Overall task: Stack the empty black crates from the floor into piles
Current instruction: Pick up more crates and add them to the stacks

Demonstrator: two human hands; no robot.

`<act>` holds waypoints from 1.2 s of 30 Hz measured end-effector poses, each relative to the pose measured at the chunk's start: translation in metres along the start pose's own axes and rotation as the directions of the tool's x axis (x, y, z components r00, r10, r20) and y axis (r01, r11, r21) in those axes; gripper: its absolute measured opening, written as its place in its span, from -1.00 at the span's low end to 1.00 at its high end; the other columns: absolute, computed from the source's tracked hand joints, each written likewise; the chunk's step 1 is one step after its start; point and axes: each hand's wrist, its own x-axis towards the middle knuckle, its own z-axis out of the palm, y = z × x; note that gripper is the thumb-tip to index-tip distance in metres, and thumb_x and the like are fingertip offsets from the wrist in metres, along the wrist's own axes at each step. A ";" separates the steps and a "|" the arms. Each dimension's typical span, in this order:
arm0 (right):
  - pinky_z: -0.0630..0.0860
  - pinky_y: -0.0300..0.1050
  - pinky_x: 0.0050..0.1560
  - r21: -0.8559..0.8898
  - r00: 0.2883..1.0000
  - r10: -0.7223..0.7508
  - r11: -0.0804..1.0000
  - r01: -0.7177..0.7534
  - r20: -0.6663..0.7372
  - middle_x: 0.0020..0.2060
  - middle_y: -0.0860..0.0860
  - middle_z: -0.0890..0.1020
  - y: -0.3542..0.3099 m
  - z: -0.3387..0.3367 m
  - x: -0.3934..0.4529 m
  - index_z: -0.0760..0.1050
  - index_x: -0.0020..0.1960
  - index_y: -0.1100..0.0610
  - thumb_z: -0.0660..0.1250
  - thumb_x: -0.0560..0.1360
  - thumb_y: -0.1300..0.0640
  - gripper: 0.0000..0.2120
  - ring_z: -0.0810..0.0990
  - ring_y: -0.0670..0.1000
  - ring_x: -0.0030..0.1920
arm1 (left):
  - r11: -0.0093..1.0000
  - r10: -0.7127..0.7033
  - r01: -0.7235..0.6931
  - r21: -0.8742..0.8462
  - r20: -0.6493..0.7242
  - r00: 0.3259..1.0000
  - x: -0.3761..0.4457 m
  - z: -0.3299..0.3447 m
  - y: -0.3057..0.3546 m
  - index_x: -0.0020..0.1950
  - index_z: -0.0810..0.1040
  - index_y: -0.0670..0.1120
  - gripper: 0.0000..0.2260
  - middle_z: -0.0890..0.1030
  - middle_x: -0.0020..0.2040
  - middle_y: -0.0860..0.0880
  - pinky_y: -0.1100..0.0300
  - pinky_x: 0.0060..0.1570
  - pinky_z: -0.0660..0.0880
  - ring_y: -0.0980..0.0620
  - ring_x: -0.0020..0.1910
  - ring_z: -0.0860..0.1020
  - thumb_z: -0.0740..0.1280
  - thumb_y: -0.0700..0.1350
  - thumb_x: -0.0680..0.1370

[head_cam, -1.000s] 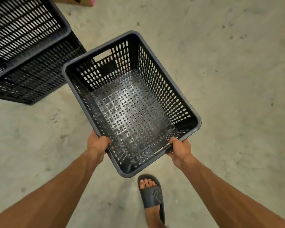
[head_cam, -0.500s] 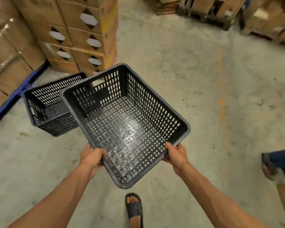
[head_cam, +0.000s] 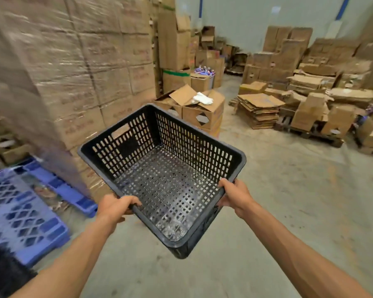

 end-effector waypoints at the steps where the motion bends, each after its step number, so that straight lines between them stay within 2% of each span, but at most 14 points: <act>1: 0.64 0.31 -0.12 -0.018 1.000 -0.009 1.000 0.010 0.027 0.02 0.26 0.65 -0.008 0.016 -0.007 0.50 0.11 0.28 0.27 0.41 0.24 -0.71 0.69 0.32 -0.07 | 1.000 0.017 -0.017 -0.001 -0.015 1.000 -0.005 -0.024 0.001 -0.29 0.58 -0.13 -0.80 0.65 -0.48 -0.02 0.12 -0.24 0.44 -0.04 -0.36 0.66 0.49 -0.09 0.18; 3: 0.65 0.27 -0.12 -0.052 0.994 -0.025 0.998 0.031 0.105 -0.13 0.24 0.62 -0.022 0.052 -0.018 0.50 0.04 0.28 0.27 0.42 0.24 -0.78 0.67 0.27 -0.26 | 0.999 0.047 -0.046 0.014 -0.062 0.997 -0.016 -0.075 0.001 -0.31 0.58 -0.13 -0.76 0.65 -0.46 -0.08 0.17 -0.31 0.40 -0.04 -0.45 0.65 0.45 -0.01 0.15; 7: 0.57 0.29 -0.04 -0.084 0.976 -0.024 0.996 0.043 0.216 -0.47 0.10 0.53 -0.042 0.123 -0.032 0.40 -0.06 0.23 0.28 0.43 0.25 -0.88 0.56 0.09 -0.58 | 0.996 0.060 -0.072 -0.052 -0.204 0.977 -0.029 -0.159 -0.001 -0.27 0.62 -0.21 -0.74 0.70 -0.29 -0.26 0.06 -0.23 0.58 -0.24 -0.24 0.70 0.48 -0.06 0.18; 8: 0.56 0.29 0.01 -0.095 0.968 -0.021 0.994 0.046 0.249 -0.50 0.09 0.56 -0.046 0.138 -0.032 0.40 -0.07 0.23 0.29 0.44 0.23 -0.88 0.57 0.09 -0.58 | 0.992 0.057 -0.079 -0.095 -0.219 0.974 -0.030 -0.175 -0.003 -0.22 0.62 -0.27 -0.70 0.69 -0.26 -0.31 -0.04 -0.15 0.63 -0.25 -0.27 0.69 0.48 -0.09 0.17; 10: 0.61 0.23 -0.02 -0.129 0.942 -0.014 0.990 0.060 0.334 -0.38 0.16 0.64 -0.055 0.177 -0.034 0.41 -0.07 0.22 0.32 0.45 0.18 -0.86 0.62 0.13 -0.51 | 0.984 0.029 -0.073 -0.164 -0.254 0.967 -0.037 -0.211 -0.012 -0.16 0.60 -0.32 -0.62 0.68 -0.23 -0.36 -0.17 -0.06 0.63 -0.21 -0.33 0.66 0.48 -0.12 0.14; 12: 0.68 0.08 -0.29 -0.160 0.906 -0.012 0.983 0.087 0.422 -0.25 0.21 0.65 -0.064 0.220 -0.035 0.43 -0.07 0.19 0.34 0.45 0.15 -0.86 0.66 0.20 -0.41 | 0.972 -0.022 -0.057 -0.228 -0.326 0.945 -0.042 -0.241 -0.025 -0.17 0.58 -0.31 -0.64 0.68 -0.27 -0.32 -0.16 -0.07 0.63 -0.21 -0.33 0.66 0.47 -0.13 0.13; 16: 0.62 -0.05 -0.42 -0.227 0.823 0.006 0.962 0.150 0.568 -0.50 0.11 0.64 -0.076 0.308 -0.035 0.44 -0.08 0.18 0.37 0.43 0.12 -0.83 0.69 0.22 -0.40 | 0.946 -0.144 -0.019 -0.322 -0.473 0.869 -0.043 -0.297 -0.049 -0.14 0.58 -0.32 -0.71 0.70 -0.22 -0.30 0.01 -0.27 0.65 -0.22 -0.29 0.70 0.48 -0.20 0.24; 21: 0.66 0.20 -0.14 -0.274 0.687 0.055 0.938 0.214 0.725 -0.19 0.23 0.60 -0.075 0.428 -0.039 0.47 -0.07 0.18 0.36 0.39 0.07 -0.79 0.71 0.33 -0.22 | 0.938 -0.248 0.024 -0.346 -0.621 0.744 -0.041 -0.357 -0.079 -0.20 0.60 -0.29 -0.75 0.70 -0.24 -0.26 0.24 -0.55 0.50 -0.16 -0.36 0.69 0.50 -0.14 0.28; 23: 0.68 0.08 -0.27 -0.291 0.644 0.079 0.929 0.229 0.761 -0.21 0.18 0.56 -0.071 0.464 -0.039 0.46 -0.07 0.17 0.35 0.40 0.08 -0.81 0.71 0.28 -0.27 | 0.938 -0.289 0.069 -0.341 -0.653 0.700 -0.042 -0.370 -0.086 -0.20 0.63 -0.26 -0.75 0.71 -0.31 -0.18 0.18 -0.45 0.57 -0.11 -0.39 0.69 0.50 -0.09 0.29; 25: 0.66 -0.01 -0.38 -0.325 0.581 0.132 0.915 0.241 0.803 -0.19 0.19 0.48 -0.067 0.507 -0.041 0.43 -0.07 0.17 0.34 0.43 0.09 -0.82 0.66 0.29 -0.25 | 0.930 -0.334 0.104 -0.354 -0.687 0.646 -0.042 -0.384 -0.096 -0.21 0.66 -0.23 -0.72 0.70 -0.40 -0.08 0.06 -0.21 0.64 -0.06 -0.41 0.69 0.49 -0.02 0.27; 29: 0.64 0.01 -0.46 -0.372 0.485 0.197 0.880 0.296 0.852 -0.23 0.19 0.39 -0.049 0.588 -0.050 0.41 0.00 0.22 0.32 0.49 0.12 -0.80 0.54 0.26 -0.33 | 0.904 -0.423 0.174 -0.390 -0.756 0.500 -0.044 -0.401 -0.127 -0.28 0.68 -0.19 -0.67 0.68 -0.45 -0.01 0.03 -0.04 0.61 0.05 -0.45 0.67 0.47 0.10 0.29; 31: 0.67 0.18 -0.28 -0.376 0.434 0.214 0.866 0.330 0.875 -0.24 0.19 0.38 -0.035 0.616 -0.055 0.41 0.03 0.22 0.29 0.52 0.11 -0.82 0.54 0.25 -0.29 | 0.888 -0.459 0.221 -0.403 -0.755 0.468 -0.045 -0.400 -0.141 -0.29 0.67 -0.16 -0.64 0.68 -0.45 0.00 -0.01 -0.02 0.61 0.06 -0.43 0.68 0.47 0.15 0.33; 33: 0.62 0.33 -0.03 -0.376 0.397 0.229 0.859 0.346 0.889 -0.13 0.20 0.43 -0.020 0.639 -0.058 0.42 0.12 0.25 0.28 0.56 0.08 -0.74 0.58 0.26 -0.15 | 0.885 -0.465 0.241 -0.398 -0.766 0.444 -0.047 -0.402 -0.150 -0.27 0.66 -0.14 -0.58 0.68 -0.45 0.00 -0.03 -0.05 0.63 0.04 -0.39 0.69 0.46 0.24 0.32; 36: 0.65 0.16 -0.08 -0.323 0.377 0.190 0.888 0.328 0.907 0.07 0.13 0.47 -0.010 0.661 -0.065 0.32 0.40 0.21 0.26 0.58 -0.05 -0.51 0.59 0.16 -0.17 | 0.879 -0.426 0.395 -0.267 -0.811 0.400 -0.054 -0.405 -0.148 -0.31 0.64 -0.08 -0.37 0.68 -0.42 -0.01 0.00 -0.14 0.62 -0.04 -0.34 0.67 0.28 0.51 0.25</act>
